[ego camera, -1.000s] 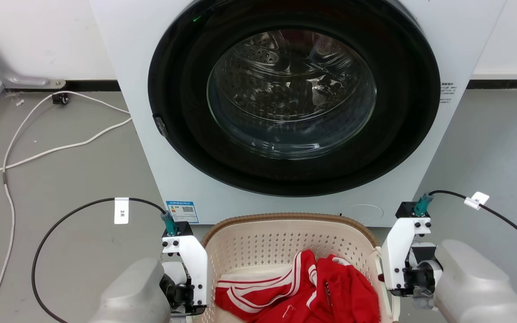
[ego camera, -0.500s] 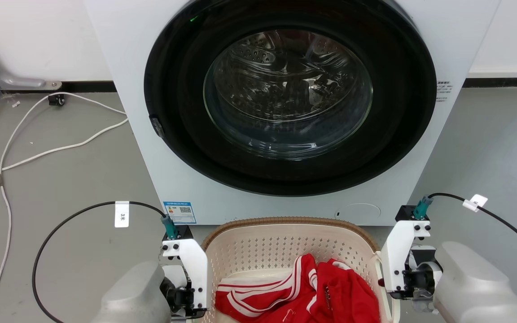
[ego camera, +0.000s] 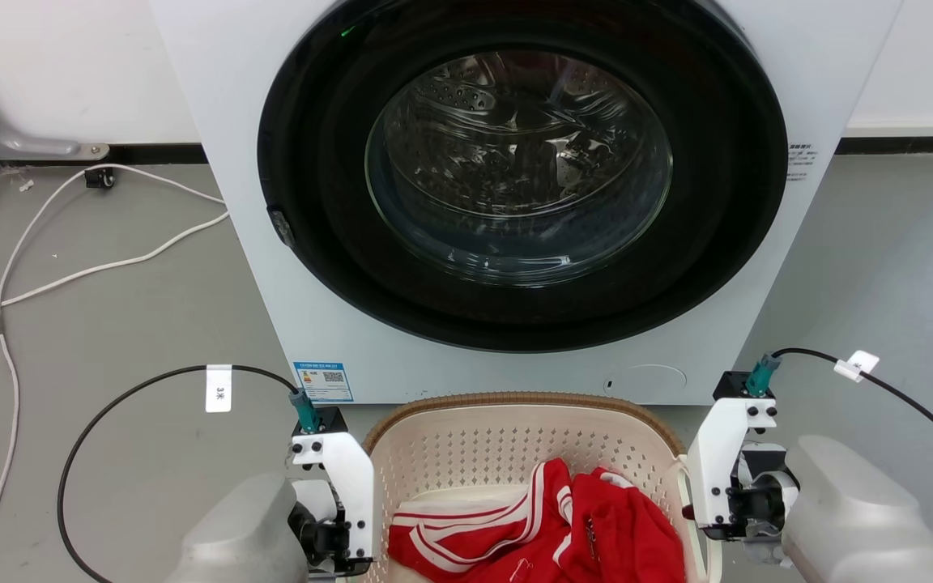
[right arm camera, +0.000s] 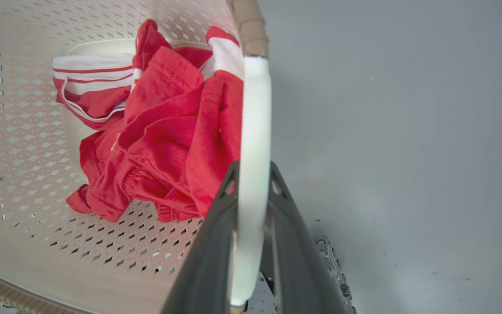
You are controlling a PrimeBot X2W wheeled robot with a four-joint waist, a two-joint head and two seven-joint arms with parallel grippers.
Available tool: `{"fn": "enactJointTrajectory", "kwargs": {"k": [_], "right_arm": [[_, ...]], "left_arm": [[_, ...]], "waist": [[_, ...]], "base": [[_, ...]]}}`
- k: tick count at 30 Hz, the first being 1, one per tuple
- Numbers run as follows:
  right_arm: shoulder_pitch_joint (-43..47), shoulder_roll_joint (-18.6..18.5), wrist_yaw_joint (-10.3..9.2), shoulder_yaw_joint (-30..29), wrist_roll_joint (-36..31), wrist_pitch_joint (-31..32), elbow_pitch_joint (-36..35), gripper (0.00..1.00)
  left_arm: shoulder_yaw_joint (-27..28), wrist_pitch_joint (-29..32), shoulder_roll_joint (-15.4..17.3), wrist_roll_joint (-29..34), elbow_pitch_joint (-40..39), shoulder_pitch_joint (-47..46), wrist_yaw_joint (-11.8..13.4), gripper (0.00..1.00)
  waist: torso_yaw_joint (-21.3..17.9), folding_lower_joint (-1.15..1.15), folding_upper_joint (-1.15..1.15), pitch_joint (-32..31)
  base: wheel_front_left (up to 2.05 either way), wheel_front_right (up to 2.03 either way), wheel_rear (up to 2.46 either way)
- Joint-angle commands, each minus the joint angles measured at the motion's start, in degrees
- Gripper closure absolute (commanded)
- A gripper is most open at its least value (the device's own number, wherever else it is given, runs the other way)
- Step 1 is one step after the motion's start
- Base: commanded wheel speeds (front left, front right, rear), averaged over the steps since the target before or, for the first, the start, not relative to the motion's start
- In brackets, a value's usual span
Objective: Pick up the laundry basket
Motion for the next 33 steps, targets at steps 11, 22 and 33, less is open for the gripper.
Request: {"fn": "enactJointTrajectory", "kwargs": {"k": [11, 22, 33], "right_arm": [[-0.8, 1.5, 0.18, 0.5, 1.4, 1.5, 0.1, 1.00], [-1.0, 1.6, 0.18, 0.8, 2.0, 2.1, 0.5, 1.00], [-1.1, 1.9, 0.18, 1.1, 2.6, 2.7, 1.1, 1.00]], "left_arm": [[-0.9, -0.5, -0.6, -1.2, -0.4, -0.3, -0.7, 1.00], [-1.6, -0.3, -0.6, -2.1, -0.3, -0.6, -0.7, 1.00], [-2.5, -0.5, -0.6, -3.2, -0.4, -0.4, -0.7, 1.00]], "waist": [[-0.2, 0.00, 0.00, 0.2], [-0.3, 0.00, 0.00, 0.3], [-0.3, 0.00, 0.00, 0.3]], "base": [[0.00, 0.00, 0.00], [0.00, 0.00, 0.00], [0.00, 0.00, 0.00]]}}
